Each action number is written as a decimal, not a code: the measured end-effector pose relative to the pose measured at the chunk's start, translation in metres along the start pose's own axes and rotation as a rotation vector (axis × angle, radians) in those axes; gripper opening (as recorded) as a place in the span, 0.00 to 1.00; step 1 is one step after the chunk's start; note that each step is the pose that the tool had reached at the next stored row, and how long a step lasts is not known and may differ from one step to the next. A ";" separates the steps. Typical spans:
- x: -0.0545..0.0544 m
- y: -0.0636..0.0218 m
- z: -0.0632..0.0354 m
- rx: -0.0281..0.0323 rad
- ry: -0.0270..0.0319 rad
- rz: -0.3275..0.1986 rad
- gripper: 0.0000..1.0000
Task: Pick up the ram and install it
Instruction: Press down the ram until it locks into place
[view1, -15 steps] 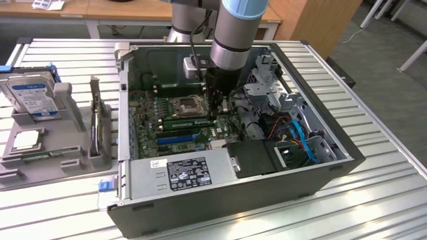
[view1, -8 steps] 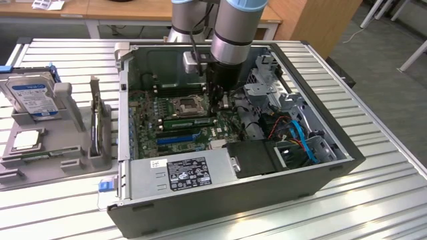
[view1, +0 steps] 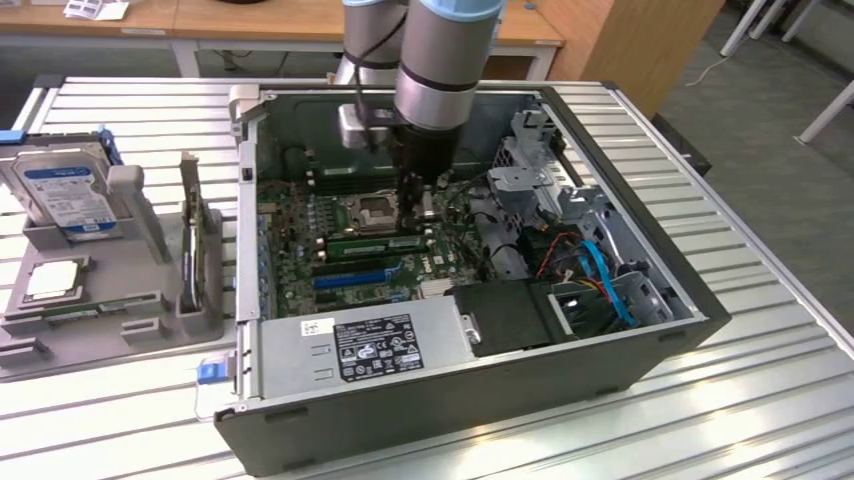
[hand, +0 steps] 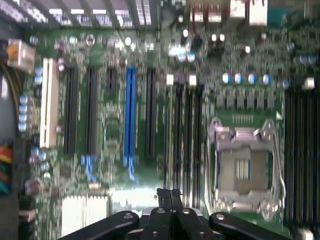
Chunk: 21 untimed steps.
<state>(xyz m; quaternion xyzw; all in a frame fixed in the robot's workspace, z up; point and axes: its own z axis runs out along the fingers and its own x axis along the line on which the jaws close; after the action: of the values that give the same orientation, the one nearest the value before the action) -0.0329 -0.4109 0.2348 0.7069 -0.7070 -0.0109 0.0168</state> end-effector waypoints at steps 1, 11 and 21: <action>0.000 0.0047 0.0002 0.0007 0.0007 0.000 0.10; 0.000 0.0501 0.0020 0.0077 0.0089 0.000 0.10; 0.000 0.0830 0.0041 0.0143 0.0143 0.001 0.10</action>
<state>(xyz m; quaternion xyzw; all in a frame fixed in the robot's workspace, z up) -0.1160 -0.4108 0.2340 0.7069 -0.7071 -0.0008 0.0168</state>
